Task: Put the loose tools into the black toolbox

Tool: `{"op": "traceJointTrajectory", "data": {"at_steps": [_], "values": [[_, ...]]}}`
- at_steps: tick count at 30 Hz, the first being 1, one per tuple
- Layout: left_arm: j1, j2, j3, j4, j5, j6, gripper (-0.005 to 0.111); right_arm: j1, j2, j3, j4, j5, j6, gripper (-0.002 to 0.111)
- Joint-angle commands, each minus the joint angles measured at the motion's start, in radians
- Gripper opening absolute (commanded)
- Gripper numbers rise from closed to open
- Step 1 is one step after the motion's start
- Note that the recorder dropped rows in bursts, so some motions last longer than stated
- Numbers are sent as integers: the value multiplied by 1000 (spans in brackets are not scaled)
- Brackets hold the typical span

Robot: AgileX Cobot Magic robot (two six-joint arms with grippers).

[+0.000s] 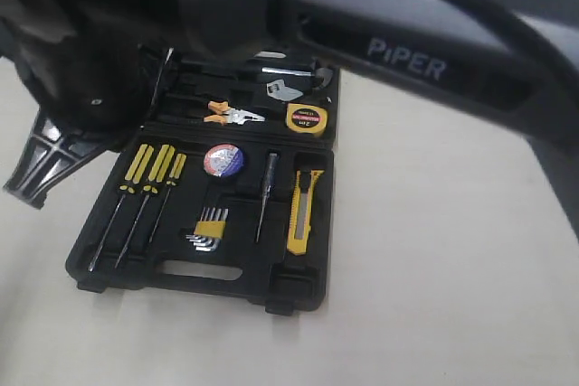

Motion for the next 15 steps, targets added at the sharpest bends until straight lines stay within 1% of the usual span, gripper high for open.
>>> {"op": "traceJointTrajectory", "data": {"at_steps": [1,6,9,10,15], "values": [[-6,4,-5,5,0,0,0,66,4,32,-76,16,47,-1],[-6,4,-5,5,0,0,0,132,-19,178,-104,10,72,-1],[-6,4,-5,5,0,0,0,143,-57,271,-99,-54,121,-1],[-6,4,-5,5,0,0,0,147,-70,324,-99,-74,129,-1],[-6,4,-5,5,0,0,0,164,-91,485,-111,-176,160,-1]]}}
